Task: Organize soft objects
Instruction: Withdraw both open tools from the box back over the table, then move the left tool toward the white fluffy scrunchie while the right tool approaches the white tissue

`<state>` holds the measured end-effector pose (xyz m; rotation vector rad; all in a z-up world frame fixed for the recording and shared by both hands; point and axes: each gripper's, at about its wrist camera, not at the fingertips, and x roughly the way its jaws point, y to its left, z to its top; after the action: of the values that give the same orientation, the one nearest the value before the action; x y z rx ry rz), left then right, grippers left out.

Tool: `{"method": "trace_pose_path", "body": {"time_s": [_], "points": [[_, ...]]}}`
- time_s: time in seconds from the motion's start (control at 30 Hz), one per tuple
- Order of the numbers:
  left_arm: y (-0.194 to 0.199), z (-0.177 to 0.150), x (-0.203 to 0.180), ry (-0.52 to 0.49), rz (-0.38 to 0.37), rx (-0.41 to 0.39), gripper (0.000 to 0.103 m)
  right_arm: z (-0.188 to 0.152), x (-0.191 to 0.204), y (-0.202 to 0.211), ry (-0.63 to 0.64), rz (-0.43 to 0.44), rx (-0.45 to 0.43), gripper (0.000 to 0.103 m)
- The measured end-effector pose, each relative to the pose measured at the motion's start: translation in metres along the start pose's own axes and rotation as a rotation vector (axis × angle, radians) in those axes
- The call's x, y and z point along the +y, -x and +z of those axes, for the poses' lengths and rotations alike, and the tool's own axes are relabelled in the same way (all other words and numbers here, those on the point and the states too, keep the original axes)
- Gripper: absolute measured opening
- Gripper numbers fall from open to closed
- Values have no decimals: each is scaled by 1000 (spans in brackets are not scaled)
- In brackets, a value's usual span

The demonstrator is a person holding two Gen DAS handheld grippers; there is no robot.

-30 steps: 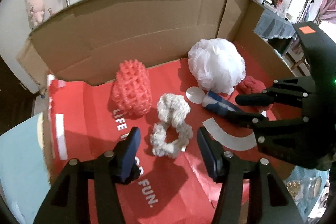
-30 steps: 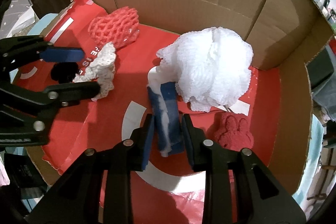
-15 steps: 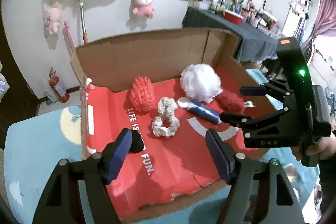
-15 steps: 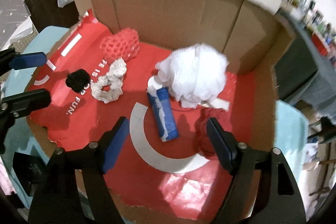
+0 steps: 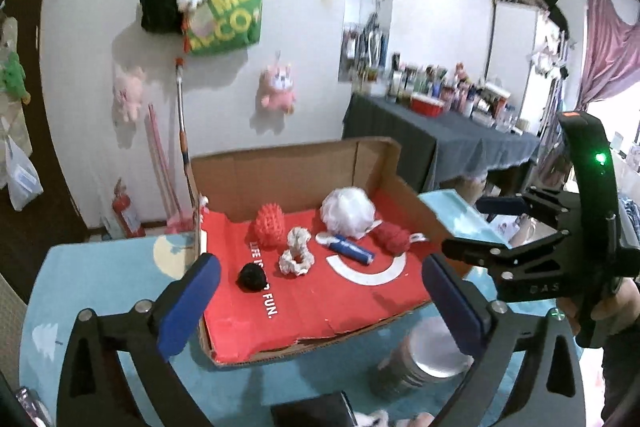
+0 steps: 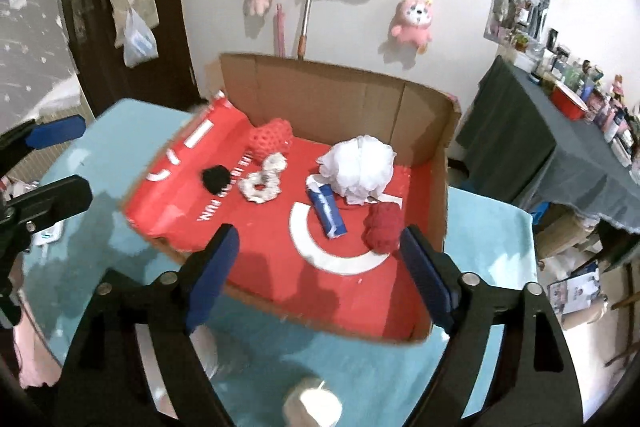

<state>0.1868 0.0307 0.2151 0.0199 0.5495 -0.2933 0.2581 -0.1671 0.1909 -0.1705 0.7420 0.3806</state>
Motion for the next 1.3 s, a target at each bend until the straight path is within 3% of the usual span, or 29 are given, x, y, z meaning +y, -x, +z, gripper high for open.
{"method": "trace_pose_path", "body": {"time_s": [0.13,0.3,0.4,0.57,0.7,0.93,1.3], "points": [[33,-13,-10,-8,-8,-80,103,-22,14,46,9,-47,-99,83],[58,-33,-23,3,-11,-129,103,-52,26,90,-31,-43,-195,85],[73,-51,-31,18,-12,-166,103,-74,39,114,-17,-83,-266,88],[86,-78,-46,7,0,-193,103,-108,58,133,6,-175,-350,89],[92,-100,-56,24,-12,-206,103,-139,70,147,-15,-175,-402,89],[90,-138,-66,38,19,-208,103,-180,73,145,-64,-197,-411,93],[51,-189,-65,59,35,-86,103,-220,63,105,-151,-182,-316,93]]}}
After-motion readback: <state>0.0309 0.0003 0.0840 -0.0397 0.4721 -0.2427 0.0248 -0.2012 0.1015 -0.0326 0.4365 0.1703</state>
